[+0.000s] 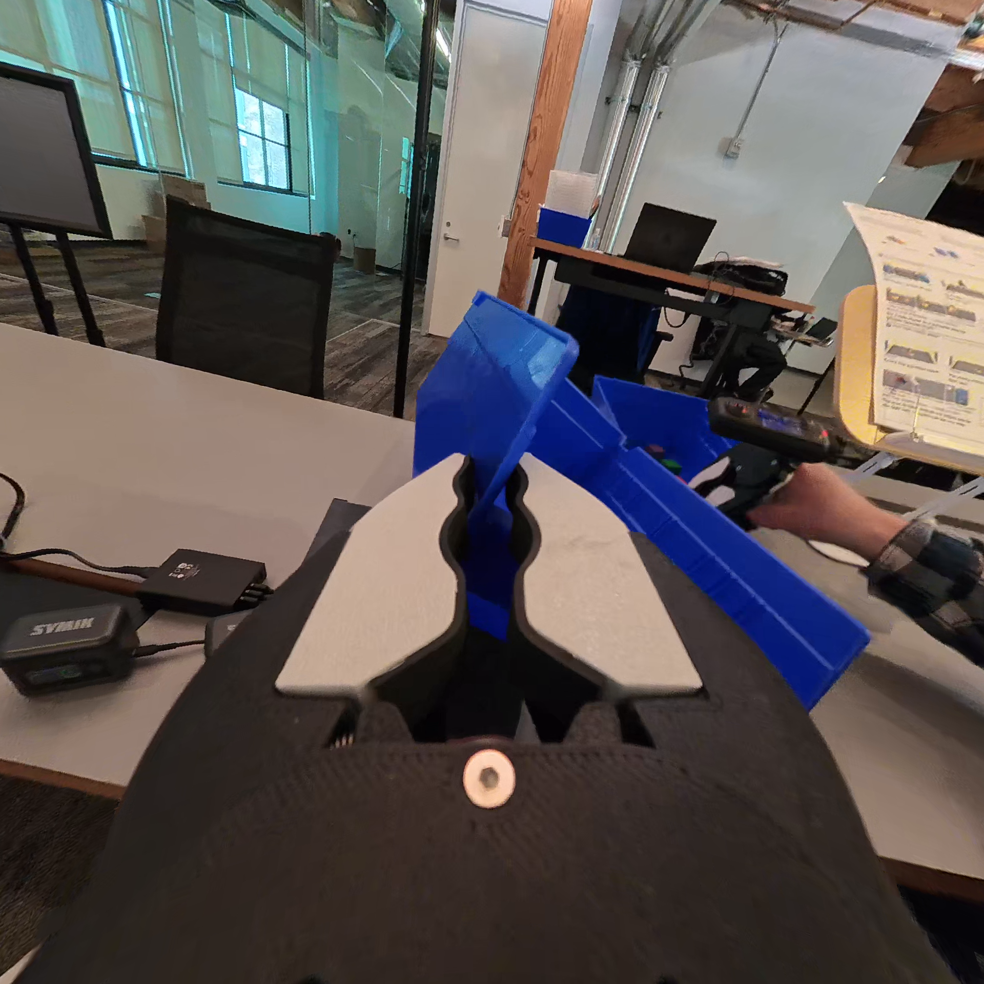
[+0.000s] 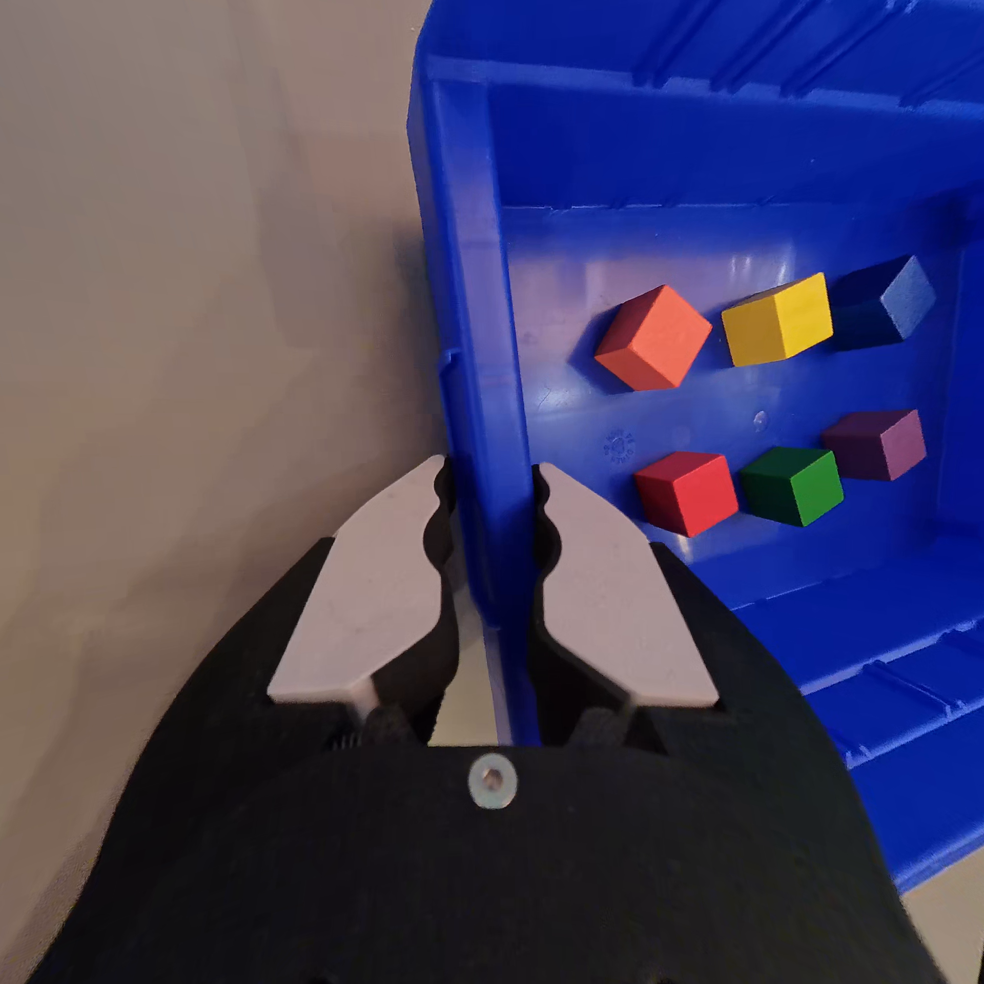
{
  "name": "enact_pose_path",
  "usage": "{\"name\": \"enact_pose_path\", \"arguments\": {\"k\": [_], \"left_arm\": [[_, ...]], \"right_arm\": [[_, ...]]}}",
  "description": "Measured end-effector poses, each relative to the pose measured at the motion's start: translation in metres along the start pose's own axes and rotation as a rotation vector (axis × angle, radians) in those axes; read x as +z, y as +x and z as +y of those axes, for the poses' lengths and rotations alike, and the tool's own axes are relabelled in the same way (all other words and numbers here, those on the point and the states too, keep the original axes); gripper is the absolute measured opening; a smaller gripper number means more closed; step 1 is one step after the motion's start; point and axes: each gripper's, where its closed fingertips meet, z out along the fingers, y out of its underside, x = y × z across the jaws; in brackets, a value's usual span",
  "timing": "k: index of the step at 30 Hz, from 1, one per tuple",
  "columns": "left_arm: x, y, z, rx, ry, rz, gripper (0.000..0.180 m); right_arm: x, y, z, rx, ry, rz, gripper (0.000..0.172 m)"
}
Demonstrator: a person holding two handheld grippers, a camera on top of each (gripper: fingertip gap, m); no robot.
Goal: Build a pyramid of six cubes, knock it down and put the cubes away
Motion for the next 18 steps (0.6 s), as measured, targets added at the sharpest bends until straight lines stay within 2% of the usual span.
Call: {"name": "enact_pose_path", "arguments": {"k": [5, 11, 12, 15, 18], "left_arm": [[0.010, 0.003, 0.020, 0.056, -0.075, -0.014, 0.013], [0.022, 0.012, 0.035, 0.015, -0.086, 0.045, 0.011], [0.023, 0.014, 0.035, 0.016, -0.089, 0.052, 0.011], [0.021, 0.023, 0.034, 0.026, -0.097, 0.070, 0.011], [0.015, 0.033, 0.034, 0.039, -0.104, 0.094, 0.011]], "right_arm": [[0.003, 0.007, -0.002, 0.001, 0.005, 0.005, 0.027], [0.003, 0.007, 0.000, -0.018, 0.019, 0.011, 0.027], [0.002, 0.007, 0.000, -0.019, 0.028, 0.010, 0.031], [-0.001, 0.000, 0.003, -0.027, 0.060, 0.004, 0.063], [-0.022, -0.012, 0.004, -0.071, 0.148, 0.030, 0.073]]}}
